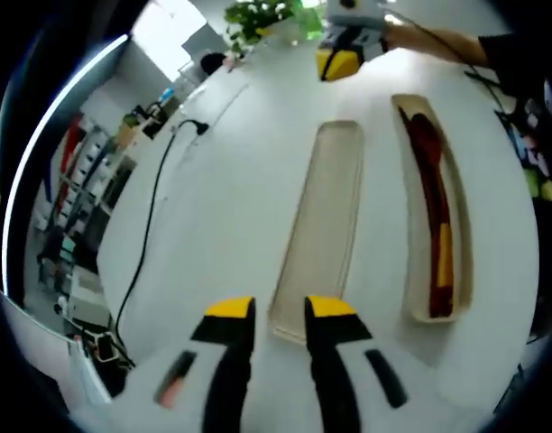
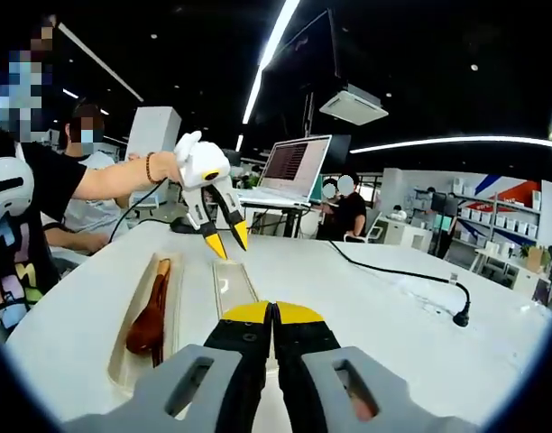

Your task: Arrange the utensils inside the cutlery case until each visible utensil rests in its matching compartment.

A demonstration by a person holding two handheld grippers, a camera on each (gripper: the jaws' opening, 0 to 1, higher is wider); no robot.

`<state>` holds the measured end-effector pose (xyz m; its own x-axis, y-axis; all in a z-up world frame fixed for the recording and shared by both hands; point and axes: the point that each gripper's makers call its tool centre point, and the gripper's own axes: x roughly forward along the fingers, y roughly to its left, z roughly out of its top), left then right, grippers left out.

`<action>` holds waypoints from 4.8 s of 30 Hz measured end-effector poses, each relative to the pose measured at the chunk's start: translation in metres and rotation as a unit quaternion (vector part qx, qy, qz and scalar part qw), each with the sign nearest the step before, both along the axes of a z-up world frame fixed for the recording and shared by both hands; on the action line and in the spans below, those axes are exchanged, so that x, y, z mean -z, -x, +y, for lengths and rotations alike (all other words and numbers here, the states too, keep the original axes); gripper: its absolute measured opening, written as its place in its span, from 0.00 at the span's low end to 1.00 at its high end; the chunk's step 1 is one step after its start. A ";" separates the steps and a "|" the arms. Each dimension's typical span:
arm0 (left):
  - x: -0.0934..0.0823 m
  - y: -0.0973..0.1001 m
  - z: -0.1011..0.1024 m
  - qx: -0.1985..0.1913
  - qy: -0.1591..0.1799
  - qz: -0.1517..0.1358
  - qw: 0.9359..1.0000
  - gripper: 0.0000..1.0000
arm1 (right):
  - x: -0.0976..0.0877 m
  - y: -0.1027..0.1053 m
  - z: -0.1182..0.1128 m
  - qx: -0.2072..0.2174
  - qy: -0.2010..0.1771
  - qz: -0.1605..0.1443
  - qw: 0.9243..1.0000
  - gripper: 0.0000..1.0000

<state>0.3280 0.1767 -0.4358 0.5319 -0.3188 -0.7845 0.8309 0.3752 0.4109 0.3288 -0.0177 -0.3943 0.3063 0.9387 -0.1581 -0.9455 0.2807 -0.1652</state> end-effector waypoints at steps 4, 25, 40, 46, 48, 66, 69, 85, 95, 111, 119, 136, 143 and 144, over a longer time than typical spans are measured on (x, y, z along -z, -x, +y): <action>0.000 0.002 0.004 -0.009 0.016 0.009 1.000 0.25 | 0.007 -0.003 -0.003 0.010 0.011 0.011 1.000 0.06; 0.019 0.006 0.016 -0.008 0.019 0.071 0.997 0.61 | 0.041 -0.013 -0.004 0.013 0.132 0.065 0.989 0.59; 0.027 0.009 0.009 -0.028 0.072 0.135 0.988 0.54 | 0.069 -0.007 -0.010 -0.002 0.173 0.108 0.979 0.52; 0.030 0.013 0.007 -0.042 0.091 0.158 0.982 0.49 | 0.070 -0.002 -0.004 -0.015 0.169 0.110 0.979 0.43; 0.030 0.013 0.006 -0.044 0.098 0.160 0.981 0.49 | 0.070 -0.001 -0.002 -0.017 0.166 0.114 0.979 0.42; 0.027 0.010 0.004 -0.037 0.127 0.129 0.983 0.41 | 0.064 -0.019 -0.014 0.029 0.125 0.056 0.990 0.00; 0.027 0.009 0.003 -0.041 0.130 0.129 0.982 0.40 | 0.069 -0.013 -0.014 0.019 0.118 0.090 0.989 0.00; 0.023 0.011 -0.001 -0.016 0.098 0.079 0.992 0.40 | 0.068 -0.026 -0.013 0.047 0.069 0.168 0.982 0.23; 0.020 0.012 -0.003 0.013 0.057 0.034 0.998 0.40 | 0.066 -0.034 -0.004 0.047 0.021 0.215 0.975 0.23; 0.017 0.004 0.003 0.024 0.046 -0.005 0.999 0.40 | 0.059 -0.041 -0.001 0.048 -0.067 0.335 0.939 0.10; 0.017 0.003 0.006 0.022 0.047 -0.015 0.999 0.39 | 0.042 -0.029 0.013 0.006 -0.098 0.351 0.931 0.07; 0.005 -0.001 0.016 -0.016 0.100 -0.019 0.995 0.18 | -0.008 -0.008 0.011 -0.013 -0.130 0.239 0.962 0.02; 0.002 0.000 0.015 -0.032 0.131 -0.018 0.991 0.13 | -0.011 -0.001 0.013 -0.019 -0.119 0.204 0.971 0.02; 0.001 0.001 0.014 -0.035 0.134 -0.017 0.990 0.13 | -0.011 0.000 0.013 -0.019 -0.117 0.197 0.973 0.02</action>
<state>0.3274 0.1909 -0.4369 0.5845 -0.4748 -0.6580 0.7864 0.5313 0.3151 0.3289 -0.0047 -0.3832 0.2292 0.9727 -0.0376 -0.9328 0.2305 0.2772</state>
